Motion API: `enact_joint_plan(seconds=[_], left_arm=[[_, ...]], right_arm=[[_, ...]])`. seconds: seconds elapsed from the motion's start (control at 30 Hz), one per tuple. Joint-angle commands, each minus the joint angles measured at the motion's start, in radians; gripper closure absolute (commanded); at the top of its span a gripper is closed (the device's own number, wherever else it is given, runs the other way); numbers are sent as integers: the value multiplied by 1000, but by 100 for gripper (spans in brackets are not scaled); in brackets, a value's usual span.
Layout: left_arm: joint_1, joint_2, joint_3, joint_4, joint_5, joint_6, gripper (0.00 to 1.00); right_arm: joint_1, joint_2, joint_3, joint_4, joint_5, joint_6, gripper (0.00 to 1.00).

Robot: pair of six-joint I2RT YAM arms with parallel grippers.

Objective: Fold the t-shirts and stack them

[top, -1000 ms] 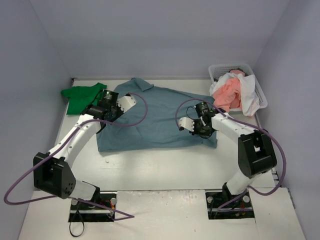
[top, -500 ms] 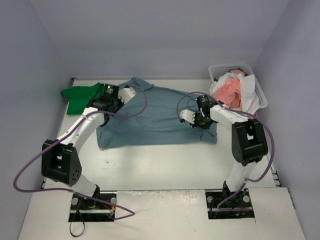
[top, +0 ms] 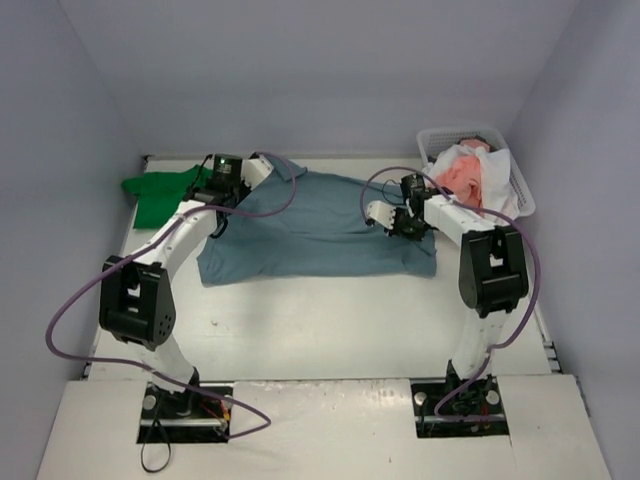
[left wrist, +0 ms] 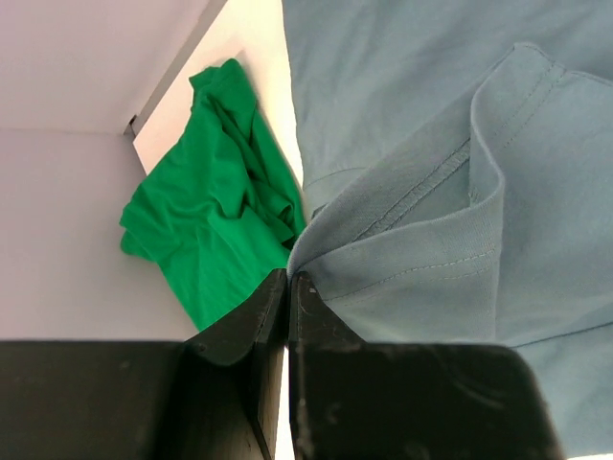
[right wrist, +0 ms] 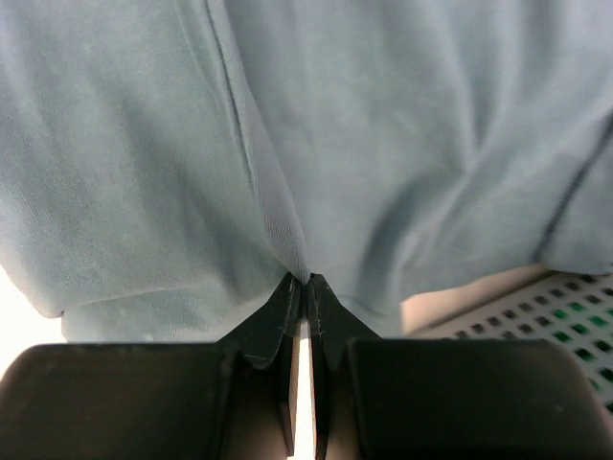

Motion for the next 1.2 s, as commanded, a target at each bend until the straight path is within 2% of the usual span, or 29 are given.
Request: enact_joint_plan(seconds=[0.0, 0.17, 0.33, 0.43, 0.47, 0.5, 0.6, 0.63, 0.97, 1.17], left_arm=[[10, -18, 65, 80, -42, 13, 100], [11, 13, 66, 99, -53, 32, 100], [11, 50, 66, 129, -51, 27, 100], [11, 93, 94, 108, -45, 7, 100], [11, 102, 101, 97, -42, 3, 94], [10, 110, 115, 91, -45, -8, 76], [10, 123, 111, 116, -60, -22, 59], [10, 129, 111, 125, -67, -24, 58], [10, 99, 94, 160, -142, -39, 56], [8, -8, 56, 36, -79, -106, 56]], right_arm=[[-6, -20, 67, -7, -8, -12, 100], [-3, 0, 130, -9, -14, 0, 100], [13, 46, 121, -9, 16, 7, 98], [27, 57, 97, -9, 33, 16, 88], [32, 59, 92, -7, 33, 20, 73], [36, 59, 84, -7, 35, 23, 68], [41, 63, 80, -2, 38, 33, 63], [41, 66, 81, -1, 41, 36, 62], [66, 14, 69, 16, 55, 88, 60], [119, -105, -23, 17, 35, 122, 64]])
